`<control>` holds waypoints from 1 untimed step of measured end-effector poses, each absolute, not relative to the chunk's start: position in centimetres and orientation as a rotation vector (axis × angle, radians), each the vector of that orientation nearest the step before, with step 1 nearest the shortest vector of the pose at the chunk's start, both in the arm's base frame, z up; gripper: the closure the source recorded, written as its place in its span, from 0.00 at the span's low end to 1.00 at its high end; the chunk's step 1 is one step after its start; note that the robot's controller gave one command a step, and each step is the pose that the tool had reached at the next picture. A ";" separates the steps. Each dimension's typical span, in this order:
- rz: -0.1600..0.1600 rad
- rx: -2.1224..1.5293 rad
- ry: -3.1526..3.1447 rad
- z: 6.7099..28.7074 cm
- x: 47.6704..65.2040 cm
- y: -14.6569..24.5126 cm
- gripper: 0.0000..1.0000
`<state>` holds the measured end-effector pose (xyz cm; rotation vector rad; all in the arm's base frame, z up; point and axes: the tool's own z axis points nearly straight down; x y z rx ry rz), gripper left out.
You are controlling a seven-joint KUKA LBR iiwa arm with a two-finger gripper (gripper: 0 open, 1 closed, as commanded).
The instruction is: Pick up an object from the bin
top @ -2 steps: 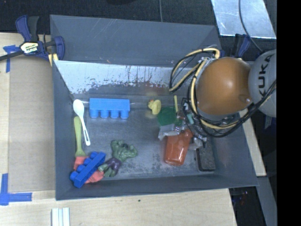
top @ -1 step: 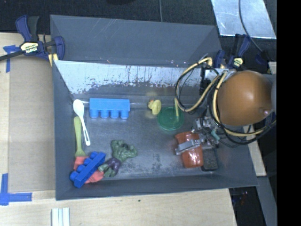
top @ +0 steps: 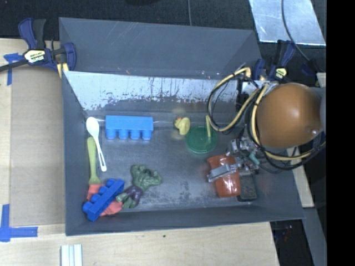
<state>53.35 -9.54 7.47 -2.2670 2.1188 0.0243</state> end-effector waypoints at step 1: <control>0.004 -2.283 2.135 8.3 53.6 -8.7 1.00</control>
Offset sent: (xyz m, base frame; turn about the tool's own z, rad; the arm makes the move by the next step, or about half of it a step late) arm 0.0017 0.0050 0.0284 0.0038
